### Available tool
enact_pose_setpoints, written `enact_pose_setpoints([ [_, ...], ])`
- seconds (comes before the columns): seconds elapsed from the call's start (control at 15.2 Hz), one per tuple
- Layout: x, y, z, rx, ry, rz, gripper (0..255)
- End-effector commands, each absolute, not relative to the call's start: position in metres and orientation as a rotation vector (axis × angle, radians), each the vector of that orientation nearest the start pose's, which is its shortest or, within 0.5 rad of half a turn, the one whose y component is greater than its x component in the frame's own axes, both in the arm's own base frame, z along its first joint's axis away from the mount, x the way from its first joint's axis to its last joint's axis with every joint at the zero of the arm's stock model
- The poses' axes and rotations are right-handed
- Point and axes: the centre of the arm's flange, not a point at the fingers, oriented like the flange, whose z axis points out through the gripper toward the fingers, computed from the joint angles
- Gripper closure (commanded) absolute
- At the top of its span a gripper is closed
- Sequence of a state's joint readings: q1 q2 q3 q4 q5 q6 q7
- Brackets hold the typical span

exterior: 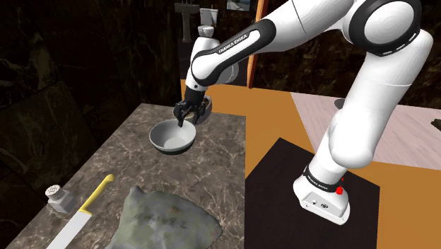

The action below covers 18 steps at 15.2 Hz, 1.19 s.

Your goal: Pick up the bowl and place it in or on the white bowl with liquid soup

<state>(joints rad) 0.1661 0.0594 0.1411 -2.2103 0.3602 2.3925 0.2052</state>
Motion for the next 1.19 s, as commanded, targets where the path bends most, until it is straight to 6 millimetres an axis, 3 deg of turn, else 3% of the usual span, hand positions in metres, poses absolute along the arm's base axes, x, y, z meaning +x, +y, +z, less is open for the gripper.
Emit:
enact_pose_setpoints([
  [0.0, 0.526, 0.158, 0.338, -2.856, 0.244, -0.021, 255],
  [0.4, 0.527, 0.160, 0.332, -2.856, 0.244, -0.021, 255],
  [0.46, 0.518, 0.159, 0.337, -2.857, 0.245, -0.020, 255],
  [1.12, 0.518, 0.159, 0.390, -2.857, 0.245, -0.020, 255],
])
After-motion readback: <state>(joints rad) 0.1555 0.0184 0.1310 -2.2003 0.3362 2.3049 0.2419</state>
